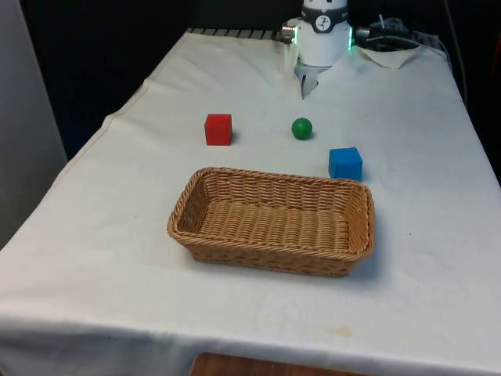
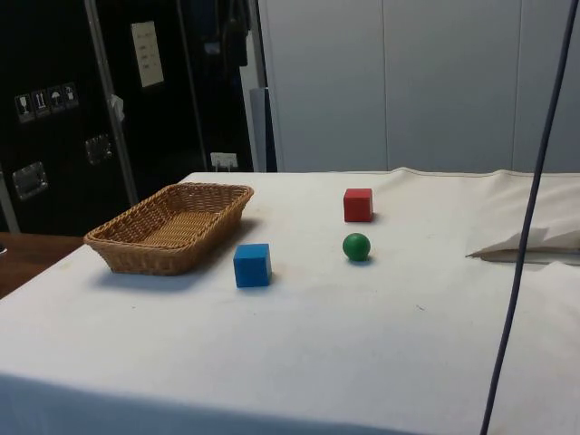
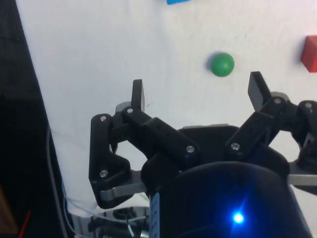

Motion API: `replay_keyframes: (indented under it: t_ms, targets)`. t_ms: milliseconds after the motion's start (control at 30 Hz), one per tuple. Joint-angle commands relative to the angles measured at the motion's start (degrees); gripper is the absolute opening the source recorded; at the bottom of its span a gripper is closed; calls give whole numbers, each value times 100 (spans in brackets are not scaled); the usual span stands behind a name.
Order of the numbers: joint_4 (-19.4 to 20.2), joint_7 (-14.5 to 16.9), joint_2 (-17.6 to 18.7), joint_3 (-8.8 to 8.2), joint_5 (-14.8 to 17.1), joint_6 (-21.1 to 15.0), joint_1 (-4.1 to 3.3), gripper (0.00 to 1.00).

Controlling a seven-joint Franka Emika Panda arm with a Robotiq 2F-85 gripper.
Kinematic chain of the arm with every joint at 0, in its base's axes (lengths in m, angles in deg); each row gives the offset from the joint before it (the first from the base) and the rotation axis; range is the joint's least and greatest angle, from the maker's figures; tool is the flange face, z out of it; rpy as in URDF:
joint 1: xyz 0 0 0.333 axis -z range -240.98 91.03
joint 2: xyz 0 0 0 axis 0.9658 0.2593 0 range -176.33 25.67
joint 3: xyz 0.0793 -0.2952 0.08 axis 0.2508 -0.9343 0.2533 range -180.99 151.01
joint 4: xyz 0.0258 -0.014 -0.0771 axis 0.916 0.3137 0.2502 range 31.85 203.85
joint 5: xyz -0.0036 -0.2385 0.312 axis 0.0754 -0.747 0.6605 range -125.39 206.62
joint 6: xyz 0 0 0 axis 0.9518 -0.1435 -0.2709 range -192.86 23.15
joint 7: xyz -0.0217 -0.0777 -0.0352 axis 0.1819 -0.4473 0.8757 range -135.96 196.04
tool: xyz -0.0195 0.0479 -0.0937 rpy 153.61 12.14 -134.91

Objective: Place all non-red objects into the basket.

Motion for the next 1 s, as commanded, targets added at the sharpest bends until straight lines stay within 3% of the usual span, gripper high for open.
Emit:
replay_keyframes:
  t_ms: [0,367,400,533,967]
  targets:
    - [69,-74,-17,29,-74,-143,-23,100]
    - [447,-23,143,275,-52,-848,-23,100]
    - [418,11,109,258,-6,-745,-6,100]
    - [550,0,275,355,-46,-1066,-23,100]
    - [653,46,699,453,-6,-1432,-11,100]
